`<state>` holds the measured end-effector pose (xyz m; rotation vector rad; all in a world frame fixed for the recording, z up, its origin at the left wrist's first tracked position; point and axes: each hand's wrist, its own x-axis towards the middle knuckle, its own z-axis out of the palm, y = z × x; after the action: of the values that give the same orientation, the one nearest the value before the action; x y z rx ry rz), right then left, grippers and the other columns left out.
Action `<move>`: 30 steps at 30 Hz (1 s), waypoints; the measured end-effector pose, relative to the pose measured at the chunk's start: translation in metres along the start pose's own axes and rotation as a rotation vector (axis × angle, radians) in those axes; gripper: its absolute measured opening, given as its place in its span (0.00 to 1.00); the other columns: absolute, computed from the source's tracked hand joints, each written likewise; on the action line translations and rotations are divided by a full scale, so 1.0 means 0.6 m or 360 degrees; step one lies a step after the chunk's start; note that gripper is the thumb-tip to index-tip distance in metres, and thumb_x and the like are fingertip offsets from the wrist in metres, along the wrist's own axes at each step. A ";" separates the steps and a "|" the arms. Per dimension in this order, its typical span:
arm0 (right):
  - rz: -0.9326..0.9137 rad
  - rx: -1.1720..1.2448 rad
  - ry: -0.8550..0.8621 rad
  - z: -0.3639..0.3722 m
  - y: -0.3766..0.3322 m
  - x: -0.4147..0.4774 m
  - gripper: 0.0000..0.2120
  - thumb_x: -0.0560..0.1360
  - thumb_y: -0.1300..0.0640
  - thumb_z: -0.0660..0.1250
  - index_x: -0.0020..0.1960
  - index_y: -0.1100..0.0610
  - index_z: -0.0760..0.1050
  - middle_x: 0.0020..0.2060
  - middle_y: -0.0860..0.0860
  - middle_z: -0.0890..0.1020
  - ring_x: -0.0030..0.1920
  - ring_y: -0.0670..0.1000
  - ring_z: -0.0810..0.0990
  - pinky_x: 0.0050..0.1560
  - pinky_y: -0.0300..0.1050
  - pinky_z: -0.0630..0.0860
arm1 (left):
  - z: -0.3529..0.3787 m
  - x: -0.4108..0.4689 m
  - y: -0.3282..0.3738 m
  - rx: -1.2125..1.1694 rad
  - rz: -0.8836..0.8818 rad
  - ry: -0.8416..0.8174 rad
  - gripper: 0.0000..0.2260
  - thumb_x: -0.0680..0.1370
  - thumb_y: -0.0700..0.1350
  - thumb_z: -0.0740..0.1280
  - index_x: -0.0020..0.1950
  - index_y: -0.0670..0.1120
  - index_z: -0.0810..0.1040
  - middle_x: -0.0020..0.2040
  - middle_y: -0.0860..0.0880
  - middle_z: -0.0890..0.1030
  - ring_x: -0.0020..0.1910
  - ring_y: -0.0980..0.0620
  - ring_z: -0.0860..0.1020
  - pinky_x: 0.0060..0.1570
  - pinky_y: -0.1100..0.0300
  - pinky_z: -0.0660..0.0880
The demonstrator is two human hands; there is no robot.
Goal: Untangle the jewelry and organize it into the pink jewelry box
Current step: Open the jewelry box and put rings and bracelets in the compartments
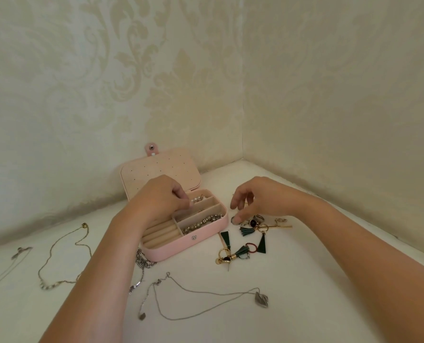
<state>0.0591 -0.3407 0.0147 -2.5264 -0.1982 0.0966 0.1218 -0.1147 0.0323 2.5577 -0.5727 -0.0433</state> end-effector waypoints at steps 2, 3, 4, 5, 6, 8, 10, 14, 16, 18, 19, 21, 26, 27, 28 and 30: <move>0.0034 -0.0109 -0.0070 0.004 -0.003 0.001 0.13 0.64 0.47 0.78 0.47 0.47 0.81 0.39 0.42 0.79 0.35 0.39 0.73 0.36 0.34 0.66 | 0.002 0.001 0.001 -0.0021 0.0028 0.0068 0.05 0.71 0.47 0.73 0.35 0.51 0.81 0.36 0.52 0.82 0.39 0.54 0.78 0.45 0.58 0.74; 0.0036 -0.0127 -0.0075 0.005 -0.003 0.001 0.13 0.64 0.47 0.77 0.47 0.47 0.81 0.38 0.42 0.79 0.35 0.40 0.73 0.35 0.34 0.66 | 0.001 0.001 0.002 -0.0059 0.0044 0.0076 0.06 0.71 0.48 0.73 0.34 0.52 0.81 0.36 0.52 0.82 0.38 0.54 0.78 0.46 0.57 0.74; 0.0036 -0.0126 -0.0076 0.005 -0.004 0.001 0.12 0.65 0.48 0.77 0.46 0.48 0.81 0.37 0.42 0.79 0.35 0.40 0.73 0.35 0.34 0.66 | 0.001 0.001 0.003 -0.0102 0.0060 0.0066 0.06 0.72 0.48 0.73 0.34 0.52 0.81 0.35 0.52 0.82 0.36 0.54 0.78 0.45 0.57 0.75; 0.0035 -0.0119 -0.0080 0.004 -0.004 0.000 0.11 0.66 0.50 0.77 0.46 0.49 0.81 0.36 0.42 0.79 0.34 0.40 0.73 0.34 0.32 0.66 | 0.002 0.000 0.006 -0.0146 0.0079 0.0045 0.06 0.72 0.48 0.73 0.35 0.51 0.81 0.34 0.53 0.82 0.34 0.55 0.77 0.45 0.57 0.75; 0.0034 -0.0113 -0.0091 0.003 -0.005 0.000 0.10 0.67 0.51 0.76 0.46 0.49 0.80 0.36 0.42 0.79 0.34 0.40 0.74 0.33 0.31 0.66 | 0.004 -0.002 0.010 -0.0188 0.0098 0.0018 0.05 0.72 0.48 0.72 0.36 0.50 0.82 0.34 0.53 0.82 0.33 0.56 0.77 0.44 0.57 0.75; 0.0044 -0.0099 -0.0124 0.002 -0.007 -0.001 0.09 0.67 0.53 0.76 0.46 0.49 0.80 0.38 0.44 0.80 0.34 0.40 0.74 0.34 0.31 0.67 | 0.009 -0.005 0.018 -0.0246 0.0138 -0.0023 0.05 0.73 0.48 0.72 0.38 0.49 0.82 0.33 0.53 0.83 0.32 0.57 0.77 0.43 0.58 0.75; 0.0060 -0.0064 -0.0146 0.003 -0.010 -0.001 0.10 0.67 0.55 0.76 0.45 0.49 0.77 0.41 0.45 0.80 0.33 0.39 0.73 0.35 0.32 0.67 | 0.014 -0.006 0.025 -0.0258 0.0177 -0.0035 0.05 0.73 0.49 0.72 0.39 0.49 0.83 0.35 0.53 0.83 0.35 0.54 0.79 0.43 0.59 0.75; 0.0012 -0.0032 -0.0139 0.006 -0.011 0.000 0.11 0.67 0.58 0.76 0.42 0.47 0.75 0.42 0.46 0.81 0.35 0.40 0.75 0.36 0.33 0.70 | 0.020 -0.010 0.034 -0.0388 0.0224 -0.0115 0.04 0.71 0.47 0.74 0.37 0.54 0.82 0.33 0.57 0.82 0.34 0.61 0.78 0.40 0.65 0.74; 0.0000 -0.0010 -0.0080 0.007 -0.012 0.001 0.10 0.67 0.58 0.76 0.40 0.48 0.77 0.41 0.48 0.82 0.37 0.43 0.77 0.40 0.37 0.75 | 0.021 -0.010 0.034 -0.0452 0.0252 -0.0157 0.02 0.70 0.46 0.75 0.38 0.53 0.83 0.36 0.55 0.83 0.35 0.61 0.78 0.44 0.60 0.76; 0.0004 0.0002 0.0045 0.005 -0.017 0.000 0.09 0.66 0.59 0.77 0.39 0.49 0.78 0.38 0.47 0.82 0.37 0.44 0.79 0.42 0.40 0.77 | 0.019 -0.013 0.037 -0.0509 0.0274 -0.0183 0.03 0.69 0.47 0.76 0.40 0.51 0.84 0.38 0.52 0.84 0.36 0.59 0.79 0.45 0.58 0.77; -0.0005 0.0038 0.0132 0.002 -0.022 -0.001 0.08 0.66 0.60 0.77 0.38 0.50 0.79 0.36 0.46 0.82 0.35 0.43 0.79 0.40 0.37 0.76 | 0.018 -0.014 0.038 -0.0537 0.0278 -0.0181 0.04 0.68 0.47 0.76 0.41 0.51 0.84 0.38 0.51 0.84 0.36 0.59 0.79 0.42 0.60 0.77; -0.0054 0.0203 0.0293 -0.003 -0.037 -0.005 0.08 0.67 0.63 0.76 0.39 0.52 0.80 0.32 0.45 0.81 0.31 0.42 0.79 0.35 0.33 0.75 | 0.016 -0.016 0.045 -0.0604 0.0276 -0.0152 0.06 0.67 0.47 0.77 0.42 0.49 0.84 0.38 0.50 0.83 0.34 0.59 0.79 0.38 0.65 0.76; -0.0201 0.0233 0.0509 0.006 -0.074 -0.010 0.10 0.66 0.65 0.75 0.41 0.53 0.77 0.34 0.47 0.80 0.33 0.43 0.77 0.38 0.40 0.77 | 0.012 -0.020 0.055 -0.0850 0.0237 -0.0117 0.15 0.60 0.51 0.77 0.41 0.44 0.82 0.34 0.45 0.83 0.30 0.54 0.79 0.30 0.64 0.76; -0.0228 0.0222 0.0521 0.010 -0.079 -0.011 0.10 0.66 0.66 0.74 0.40 0.54 0.77 0.34 0.47 0.80 0.33 0.42 0.77 0.38 0.38 0.77 | 0.010 -0.020 0.053 -0.0861 0.0214 -0.0140 0.13 0.62 0.48 0.77 0.40 0.43 0.81 0.33 0.44 0.83 0.29 0.54 0.79 0.30 0.64 0.76; -0.0255 0.0217 0.0532 0.014 -0.084 -0.012 0.10 0.66 0.66 0.74 0.40 0.54 0.77 0.34 0.47 0.80 0.33 0.42 0.77 0.38 0.37 0.76 | 0.008 -0.020 0.052 -0.0862 0.0193 -0.0164 0.10 0.64 0.44 0.78 0.39 0.42 0.81 0.32 0.44 0.82 0.29 0.54 0.79 0.29 0.65 0.76; -0.0299 0.0224 0.0573 0.022 -0.090 -0.013 0.10 0.67 0.69 0.71 0.41 0.55 0.77 0.35 0.47 0.80 0.34 0.42 0.77 0.38 0.34 0.76 | 0.005 -0.020 0.050 -0.0854 0.0159 -0.0202 0.07 0.66 0.39 0.77 0.39 0.41 0.80 0.30 0.45 0.82 0.28 0.54 0.79 0.29 0.65 0.76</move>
<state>0.0436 -0.2909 0.0352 -2.3238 -0.2703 -0.4018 0.0986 -0.1343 0.0436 2.0130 -0.6364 -0.2867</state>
